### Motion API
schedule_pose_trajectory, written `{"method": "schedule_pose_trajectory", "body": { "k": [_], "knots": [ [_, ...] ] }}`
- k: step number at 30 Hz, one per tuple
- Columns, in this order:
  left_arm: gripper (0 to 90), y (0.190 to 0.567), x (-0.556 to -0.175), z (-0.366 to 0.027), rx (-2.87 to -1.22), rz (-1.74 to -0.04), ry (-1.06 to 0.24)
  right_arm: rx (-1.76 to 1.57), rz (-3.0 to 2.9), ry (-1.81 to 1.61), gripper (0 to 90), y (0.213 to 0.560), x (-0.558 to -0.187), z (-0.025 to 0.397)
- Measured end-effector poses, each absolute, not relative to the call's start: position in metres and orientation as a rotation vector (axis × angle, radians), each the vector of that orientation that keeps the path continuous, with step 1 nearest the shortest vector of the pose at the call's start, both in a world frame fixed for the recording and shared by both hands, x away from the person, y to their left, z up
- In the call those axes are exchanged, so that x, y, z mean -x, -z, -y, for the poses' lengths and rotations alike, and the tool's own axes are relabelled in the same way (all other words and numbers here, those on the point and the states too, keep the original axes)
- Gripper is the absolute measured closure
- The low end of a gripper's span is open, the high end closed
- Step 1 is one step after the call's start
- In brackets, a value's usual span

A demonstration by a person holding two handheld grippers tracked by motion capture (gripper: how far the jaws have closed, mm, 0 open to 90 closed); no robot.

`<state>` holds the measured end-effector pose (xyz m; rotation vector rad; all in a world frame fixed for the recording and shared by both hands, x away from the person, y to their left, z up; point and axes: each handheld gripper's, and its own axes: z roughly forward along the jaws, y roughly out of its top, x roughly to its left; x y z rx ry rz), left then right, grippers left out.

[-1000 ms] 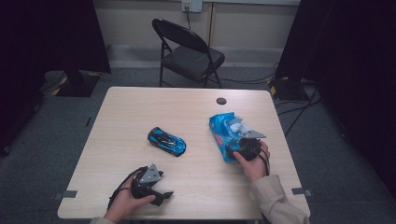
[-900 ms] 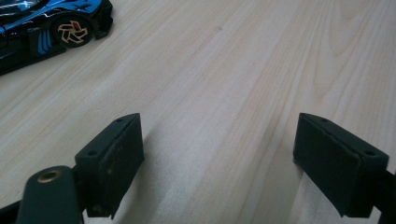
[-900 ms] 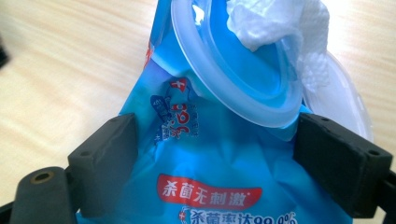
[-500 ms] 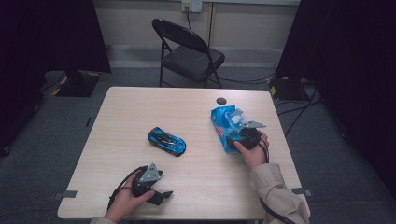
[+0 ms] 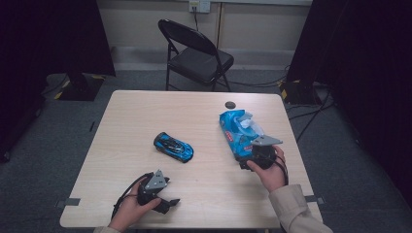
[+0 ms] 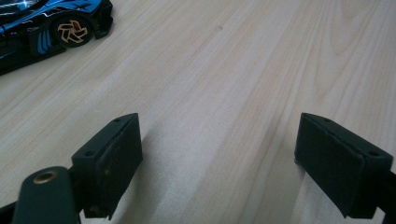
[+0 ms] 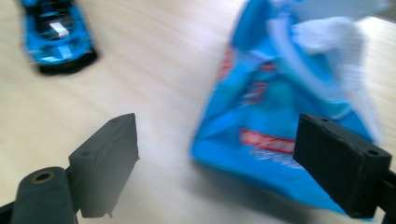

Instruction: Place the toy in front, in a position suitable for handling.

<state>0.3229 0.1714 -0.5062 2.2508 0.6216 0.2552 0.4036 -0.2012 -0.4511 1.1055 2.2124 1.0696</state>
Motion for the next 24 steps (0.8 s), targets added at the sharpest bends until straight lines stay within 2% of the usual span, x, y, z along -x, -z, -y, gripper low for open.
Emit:
{"method": "schedule_pose_trajectory", "body": {
  "k": [10, 24],
  "knots": [
    [14.2, 0.506, -0.322, -0.171, -2.251, -0.63, -0.256, -0.986, -2.362, -1.25, 13.6, 0.45, -0.378, 0.159],
    [14.2, 0.506, -0.322, -0.171, -2.252, -0.629, -0.255, -0.865, -2.443, -1.31, 13.6, 0.457, -0.401, 0.102]
  ]
}}
